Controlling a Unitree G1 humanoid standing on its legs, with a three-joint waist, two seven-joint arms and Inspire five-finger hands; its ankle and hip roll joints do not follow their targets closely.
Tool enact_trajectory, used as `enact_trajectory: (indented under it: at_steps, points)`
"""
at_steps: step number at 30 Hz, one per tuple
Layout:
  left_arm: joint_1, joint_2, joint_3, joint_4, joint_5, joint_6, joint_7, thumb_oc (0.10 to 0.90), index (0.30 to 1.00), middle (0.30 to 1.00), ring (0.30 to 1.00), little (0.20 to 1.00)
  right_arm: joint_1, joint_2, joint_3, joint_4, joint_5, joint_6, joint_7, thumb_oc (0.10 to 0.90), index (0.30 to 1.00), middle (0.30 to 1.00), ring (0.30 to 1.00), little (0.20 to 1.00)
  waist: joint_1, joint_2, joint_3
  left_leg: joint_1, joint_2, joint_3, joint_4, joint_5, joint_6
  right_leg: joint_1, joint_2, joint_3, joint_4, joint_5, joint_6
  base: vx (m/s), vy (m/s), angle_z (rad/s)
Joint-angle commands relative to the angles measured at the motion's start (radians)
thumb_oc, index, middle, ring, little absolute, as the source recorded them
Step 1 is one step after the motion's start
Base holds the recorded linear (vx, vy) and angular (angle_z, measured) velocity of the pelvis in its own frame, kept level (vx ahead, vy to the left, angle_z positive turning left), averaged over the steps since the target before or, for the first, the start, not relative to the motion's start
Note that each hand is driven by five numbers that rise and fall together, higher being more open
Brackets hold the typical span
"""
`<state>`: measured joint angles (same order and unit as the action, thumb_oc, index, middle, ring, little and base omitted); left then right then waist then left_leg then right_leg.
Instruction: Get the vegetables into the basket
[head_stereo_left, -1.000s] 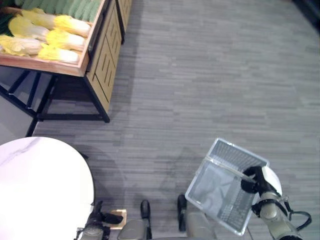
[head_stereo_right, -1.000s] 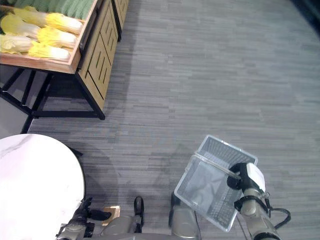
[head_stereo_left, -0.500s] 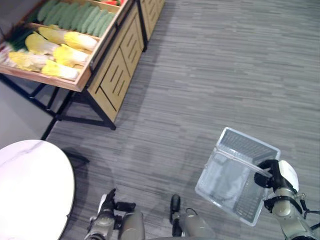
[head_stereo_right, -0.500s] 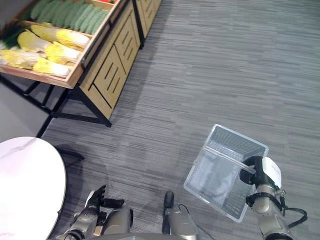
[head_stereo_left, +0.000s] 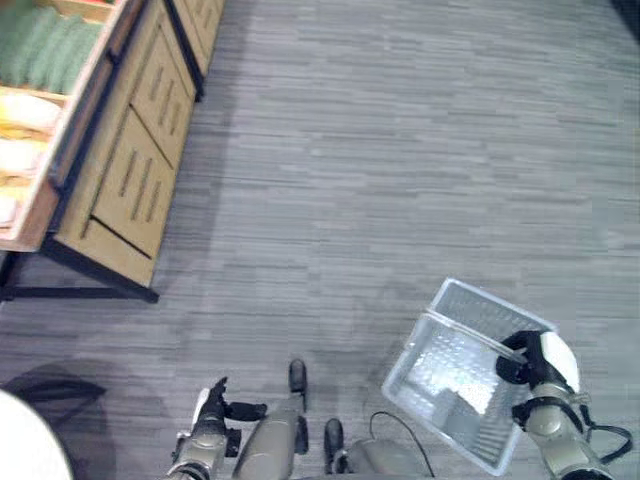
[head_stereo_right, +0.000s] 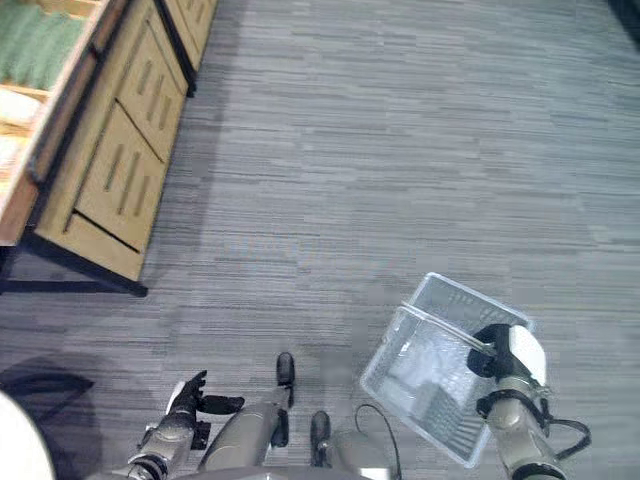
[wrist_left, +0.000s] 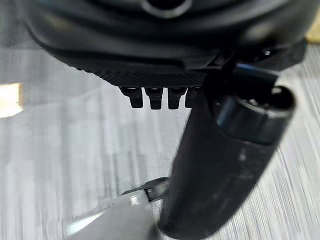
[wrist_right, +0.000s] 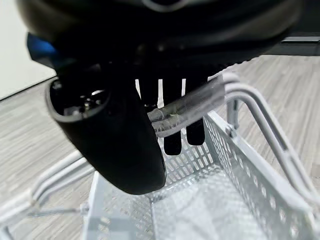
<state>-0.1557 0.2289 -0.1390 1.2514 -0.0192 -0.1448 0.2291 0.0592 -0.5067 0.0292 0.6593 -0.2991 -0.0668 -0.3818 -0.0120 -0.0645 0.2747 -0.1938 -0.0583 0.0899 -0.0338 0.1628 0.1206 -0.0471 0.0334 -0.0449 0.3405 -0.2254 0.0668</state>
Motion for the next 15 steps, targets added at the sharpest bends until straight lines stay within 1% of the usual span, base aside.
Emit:
enact_trajectory:
  at_steps: [1, 4, 6, 7, 8, 15]
  points:
    - [0.021, 0.045, 0.017, -0.011, 0.016, -0.012, 0.036, 0.9, 1.0, 1.0, 1.0, 1.0, -0.074, -0.07, -0.069, -0.101, 0.016, -0.062, -0.09, 0.4, 0.3, 0.3, 0.3, 0.3, 0.042, -0.053, -0.031, -0.02, 0.076, 0.001, 0.127, -0.132, -0.121, 0.003, -0.214, 0.065, -0.239, 0.353, 0.088, 0.06, 0.09, -0.61]
    - [0.023, 0.053, 0.018, -0.015, 0.02, -0.015, 0.037, 0.9, 1.0, 1.0, 1.0, 1.0, -0.07, -0.062, -0.069, -0.093, 0.014, -0.059, -0.088, 0.4, 0.3, 0.3, 0.3, 0.3, 0.041, -0.06, -0.033, -0.005, 0.066, 0.009, 0.114, -0.138, -0.113, -0.002, -0.219, 0.059, -0.234, 0.39, 0.098, 0.06, 0.072, -0.04]
    - [0.023, 0.053, 0.017, -0.014, 0.021, -0.015, 0.036, 0.9, 1.0, 1.0, 1.0, 1.0, -0.07, -0.06, -0.067, -0.096, 0.014, -0.058, -0.087, 0.4, 0.3, 0.3, 0.3, 0.3, 0.04, -0.061, -0.034, -0.001, 0.065, 0.01, 0.111, -0.138, -0.112, -0.002, -0.219, 0.059, -0.234, 0.395, 0.1, 0.05, 0.043, 0.24]
    - [0.027, 0.052, 0.013, -0.016, 0.022, -0.016, 0.035, 0.9, 1.0, 1.0, 1.0, 1.0, -0.074, -0.06, -0.065, -0.069, 0.017, -0.059, -0.089, 0.4, 0.3, 0.3, 0.3, 0.3, 0.042, -0.062, -0.036, 0.007, 0.061, 0.01, 0.103, -0.139, -0.111, 0.001, -0.22, 0.058, -0.236, 0.405, 0.102, 0.06, 0.043, 0.22]
    - [0.029, 0.051, 0.01, -0.016, 0.024, -0.016, 0.034, 0.9, 1.0, 1.0, 1.0, 1.0, -0.072, -0.059, -0.063, -0.089, 0.013, -0.058, -0.087, 0.4, 0.3, 0.3, 0.3, 0.3, 0.041, -0.063, -0.038, 0.012, 0.06, 0.01, 0.098, -0.139, -0.11, 0.003, -0.22, 0.058, -0.238, 0.407, 0.104, 0.06, 0.04, 0.21]
    - [0.042, 0.043, -0.001, -0.016, 0.033, -0.021, 0.025, 0.9, 1.0, 1.0, 1.0, 1.0, -0.085, -0.063, -0.046, -0.073, -0.007, -0.062, -0.078, 0.4, 0.3, 0.3, 0.3, 0.3, 0.05, -0.065, -0.047, 0.026, 0.051, 0.002, 0.098, -0.151, -0.105, 0.017, -0.228, 0.051, -0.249, 0.418, 0.113, 0.02, 0.013, 0.04]
